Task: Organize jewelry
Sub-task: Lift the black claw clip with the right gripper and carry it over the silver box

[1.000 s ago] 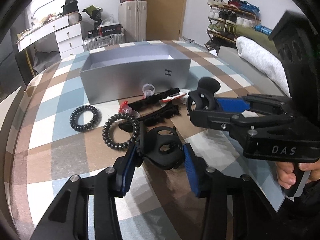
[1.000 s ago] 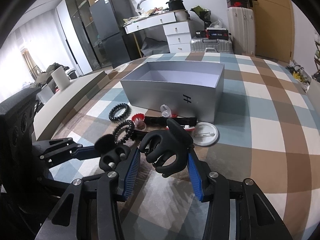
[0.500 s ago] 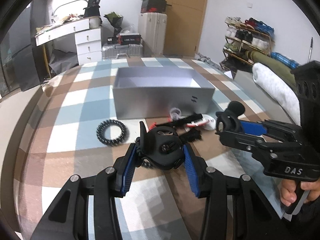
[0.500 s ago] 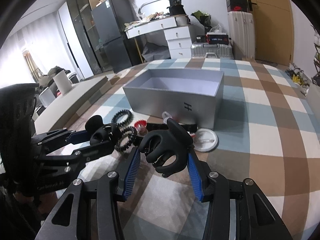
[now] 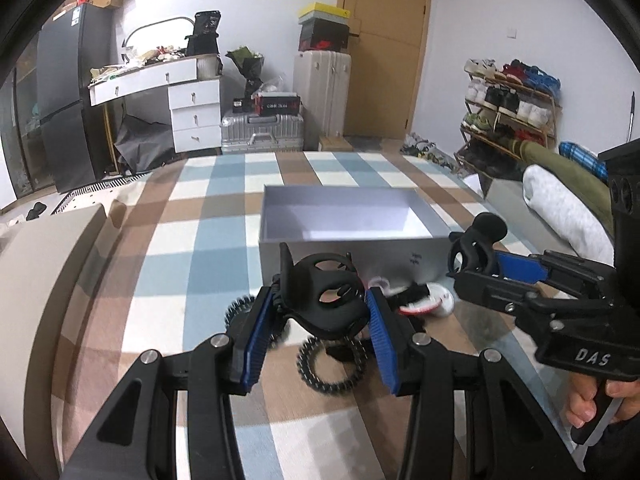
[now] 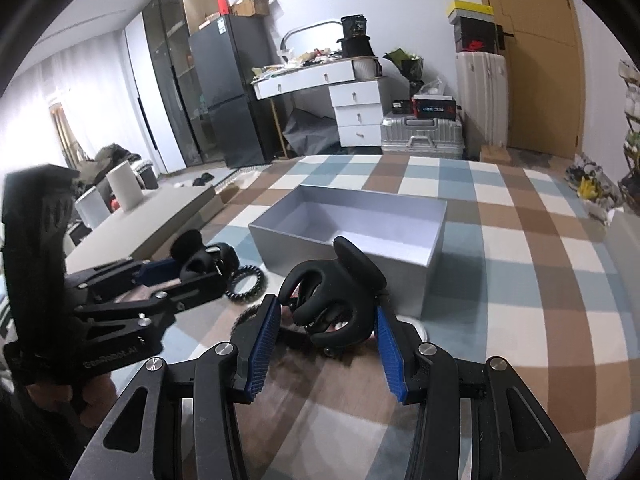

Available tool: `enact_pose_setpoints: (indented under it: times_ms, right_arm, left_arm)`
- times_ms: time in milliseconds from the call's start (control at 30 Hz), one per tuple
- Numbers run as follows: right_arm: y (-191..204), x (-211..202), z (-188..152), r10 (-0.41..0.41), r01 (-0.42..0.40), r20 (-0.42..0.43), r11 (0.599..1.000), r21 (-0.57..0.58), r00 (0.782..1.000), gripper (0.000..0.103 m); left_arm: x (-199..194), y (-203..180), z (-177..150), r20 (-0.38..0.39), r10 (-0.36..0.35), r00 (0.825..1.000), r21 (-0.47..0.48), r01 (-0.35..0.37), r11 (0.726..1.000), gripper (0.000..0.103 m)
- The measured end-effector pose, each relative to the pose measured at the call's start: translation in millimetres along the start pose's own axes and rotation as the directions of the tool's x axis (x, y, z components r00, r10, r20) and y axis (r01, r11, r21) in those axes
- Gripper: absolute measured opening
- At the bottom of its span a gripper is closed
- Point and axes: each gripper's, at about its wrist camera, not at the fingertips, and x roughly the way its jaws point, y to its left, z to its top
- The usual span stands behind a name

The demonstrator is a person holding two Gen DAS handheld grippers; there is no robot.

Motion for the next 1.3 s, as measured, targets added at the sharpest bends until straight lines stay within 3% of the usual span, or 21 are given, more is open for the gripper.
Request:
enact_pose_setpoints:
  times_ms: [533,1300]
  right_arm:
    - [2,32,32,-0.036,0.036,-0.008,0.999,-0.026,0.999,0.046]
    - [-28,57,47,-0.055,0.057,-0.026,0.996,0.067,0.998,0.046]
  left_arm:
    - [18,8,20,0.028,0.033,0.999,0.005,-0.033,0.999,0.04]
    - [44,6,29,0.022,0.044,0.999,0.017,-0.044,0.999,0.04]
